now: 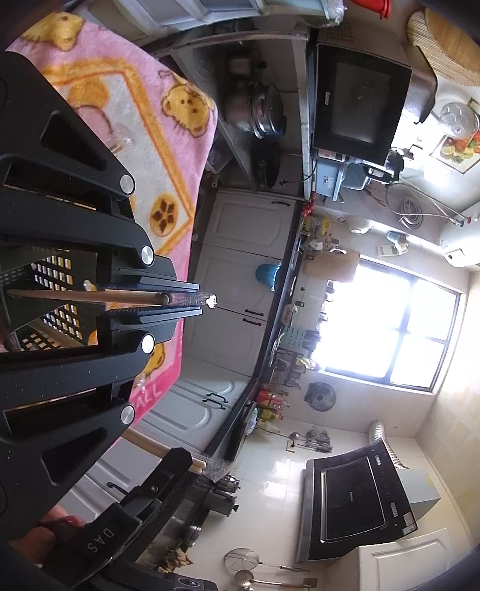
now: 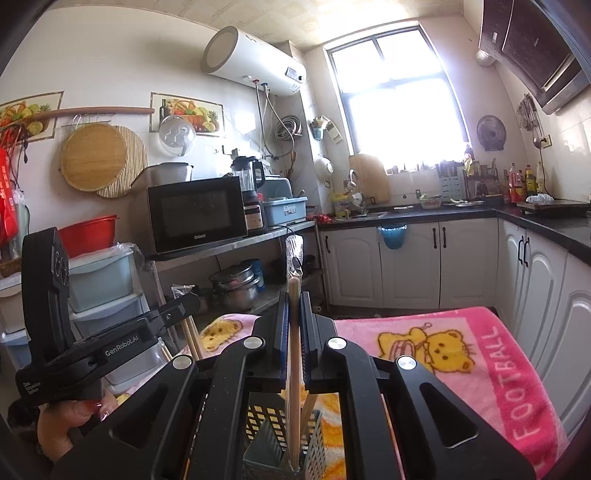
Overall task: Organize utensils
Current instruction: 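Lift both held chopsticks upright and carry them over the green basket, then lower the chopsticks into the basket and open both grippers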
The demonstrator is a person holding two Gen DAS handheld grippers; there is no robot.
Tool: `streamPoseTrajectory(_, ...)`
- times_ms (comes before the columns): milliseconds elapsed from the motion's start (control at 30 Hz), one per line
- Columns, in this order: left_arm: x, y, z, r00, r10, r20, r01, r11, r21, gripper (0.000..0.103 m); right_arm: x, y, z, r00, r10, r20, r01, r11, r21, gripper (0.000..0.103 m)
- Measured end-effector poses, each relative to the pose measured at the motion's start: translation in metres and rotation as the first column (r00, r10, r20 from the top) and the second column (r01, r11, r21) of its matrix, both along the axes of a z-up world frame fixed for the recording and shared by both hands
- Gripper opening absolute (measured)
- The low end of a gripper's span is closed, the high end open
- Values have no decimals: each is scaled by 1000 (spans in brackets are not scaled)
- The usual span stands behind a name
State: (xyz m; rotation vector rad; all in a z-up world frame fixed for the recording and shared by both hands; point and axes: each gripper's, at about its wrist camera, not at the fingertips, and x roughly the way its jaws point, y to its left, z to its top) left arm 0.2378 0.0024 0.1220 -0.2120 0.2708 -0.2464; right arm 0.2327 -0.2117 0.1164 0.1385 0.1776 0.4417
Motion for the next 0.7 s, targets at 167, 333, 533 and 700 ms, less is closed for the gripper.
streamPoseTrajectory(167, 1, -1, -13, 1000, -4, -27, 4, 1000, 3, 4, 0, 2, -9, 1000, -2, -16, 2, 1000, -1, 6)
streamPoseTrajectory(333, 1, 0, -25, 999, -9, -54, 8, 1000, -5, 4, 0, 1, -17, 999, -5, -34, 5, 1000, 4, 6)
streamPoseTrajectory(533, -1, 2, -32, 997, -14, -71, 13, 1000, -14, 4, -1, -5, -25, 997, -10, -71, 11, 1000, 16, 6)
streamPoseTrajectory(700, -4, 2, -35, 996, -20, -85, 19, 1000, -20, 4, -3, -10, -30, 995, -14, -102, 16, 1000, 21, 6)
